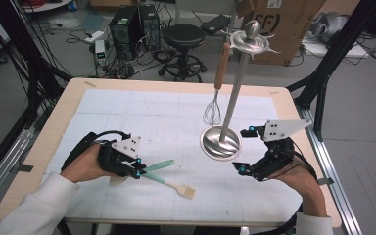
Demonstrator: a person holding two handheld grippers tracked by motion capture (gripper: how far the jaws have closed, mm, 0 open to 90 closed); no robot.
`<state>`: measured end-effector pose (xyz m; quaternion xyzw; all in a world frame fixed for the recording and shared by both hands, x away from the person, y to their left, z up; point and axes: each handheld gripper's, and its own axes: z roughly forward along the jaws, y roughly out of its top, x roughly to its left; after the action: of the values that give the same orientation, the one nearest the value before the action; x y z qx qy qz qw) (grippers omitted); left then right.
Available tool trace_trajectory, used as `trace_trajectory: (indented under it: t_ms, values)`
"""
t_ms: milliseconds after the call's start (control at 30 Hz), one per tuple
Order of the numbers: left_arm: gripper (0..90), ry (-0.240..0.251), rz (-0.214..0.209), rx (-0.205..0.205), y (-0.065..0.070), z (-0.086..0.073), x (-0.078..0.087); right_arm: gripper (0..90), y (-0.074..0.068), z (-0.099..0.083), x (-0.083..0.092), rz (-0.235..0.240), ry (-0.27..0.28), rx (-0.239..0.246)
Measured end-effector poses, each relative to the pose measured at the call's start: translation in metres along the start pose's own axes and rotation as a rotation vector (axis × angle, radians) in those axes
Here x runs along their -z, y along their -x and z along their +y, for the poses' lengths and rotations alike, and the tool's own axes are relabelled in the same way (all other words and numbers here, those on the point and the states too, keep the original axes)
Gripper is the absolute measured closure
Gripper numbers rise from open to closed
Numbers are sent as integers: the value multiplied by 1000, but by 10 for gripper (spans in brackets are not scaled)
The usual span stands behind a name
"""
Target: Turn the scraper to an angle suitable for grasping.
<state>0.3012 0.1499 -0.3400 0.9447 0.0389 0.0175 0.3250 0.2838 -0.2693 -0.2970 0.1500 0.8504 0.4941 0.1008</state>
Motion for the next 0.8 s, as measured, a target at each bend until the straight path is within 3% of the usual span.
trace_trajectory:
  t_ms: [433, 567, 800]
  values:
    - [799, 146, 28, 44, -5, 4, 20, 2, 0, -1, 1, -2, -3, -5]
    - [799, 170, 64, 39, -4, 8, 26, 2, 0, 0, 1, -1, -3, 0]
    - [799, 200, 65, 40, -5, 16, 38, 2, -2, 1, 3, -4, -3, -6]
